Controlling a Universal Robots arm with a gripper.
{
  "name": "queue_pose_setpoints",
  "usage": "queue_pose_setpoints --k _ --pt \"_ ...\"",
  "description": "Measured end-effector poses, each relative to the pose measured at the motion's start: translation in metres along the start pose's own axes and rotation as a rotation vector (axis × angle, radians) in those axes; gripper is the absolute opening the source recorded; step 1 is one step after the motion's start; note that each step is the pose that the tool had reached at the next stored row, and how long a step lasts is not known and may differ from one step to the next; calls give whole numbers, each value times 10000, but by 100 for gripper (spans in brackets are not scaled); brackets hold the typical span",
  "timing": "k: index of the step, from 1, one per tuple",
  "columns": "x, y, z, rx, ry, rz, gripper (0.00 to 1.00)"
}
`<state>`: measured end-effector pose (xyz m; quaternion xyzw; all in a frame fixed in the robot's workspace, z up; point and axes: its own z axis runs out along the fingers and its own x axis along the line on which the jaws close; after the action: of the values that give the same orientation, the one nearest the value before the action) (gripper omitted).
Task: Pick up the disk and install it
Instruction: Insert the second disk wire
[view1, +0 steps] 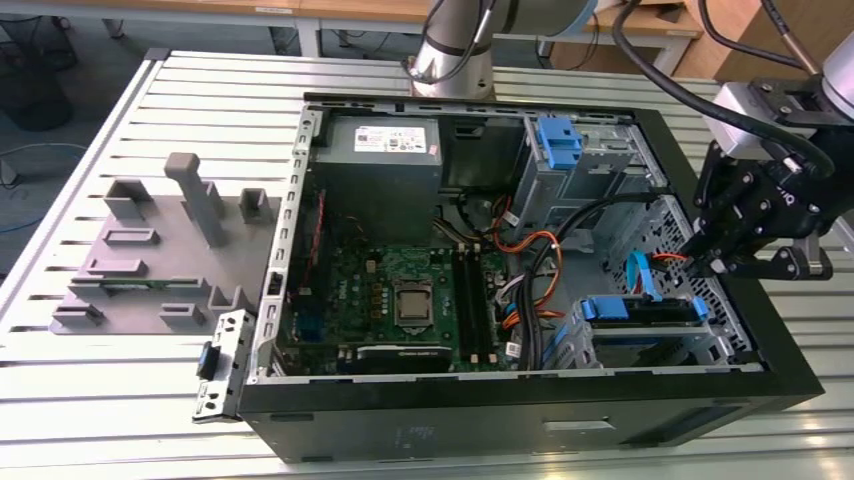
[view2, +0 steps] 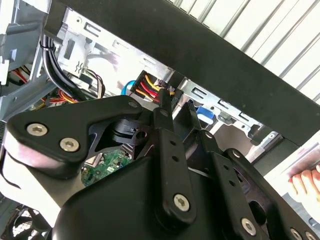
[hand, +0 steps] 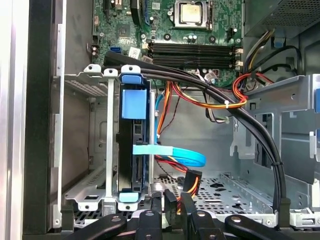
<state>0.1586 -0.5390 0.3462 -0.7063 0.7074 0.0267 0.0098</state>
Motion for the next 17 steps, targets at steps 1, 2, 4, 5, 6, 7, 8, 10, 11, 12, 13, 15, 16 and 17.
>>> queue_pose_setpoints --k 1,2,4,5,6,7,8,10,11,12,13,15,16,17 --pt "0 0 10 0 -1 1 29" --pt "-1 -1 12 0 0 1 29" --pt "-3 -9 13 0 5 -2 29" --pt "-5 -15 14 -1 4 -1 29" --pt "-7 -19 16 -2 2 -1 29" --pt "-8 -20 17 -1 1 -1 29" --pt "-8 -20 17 -2 1 0 29" --pt "-8 -20 17 -1 1 0 29" --pt "-9 -20 17 -2 1 0 29" --pt "-9 -20 17 -2 1 0 29" --pt "-9 -20 17 -1 1 -1 29" --pt "-9 -20 18 -1 1 -1 29" --pt "-10 -20 17 -2 1 0 28" --pt "-9 -20 17 -2 3 0 22"
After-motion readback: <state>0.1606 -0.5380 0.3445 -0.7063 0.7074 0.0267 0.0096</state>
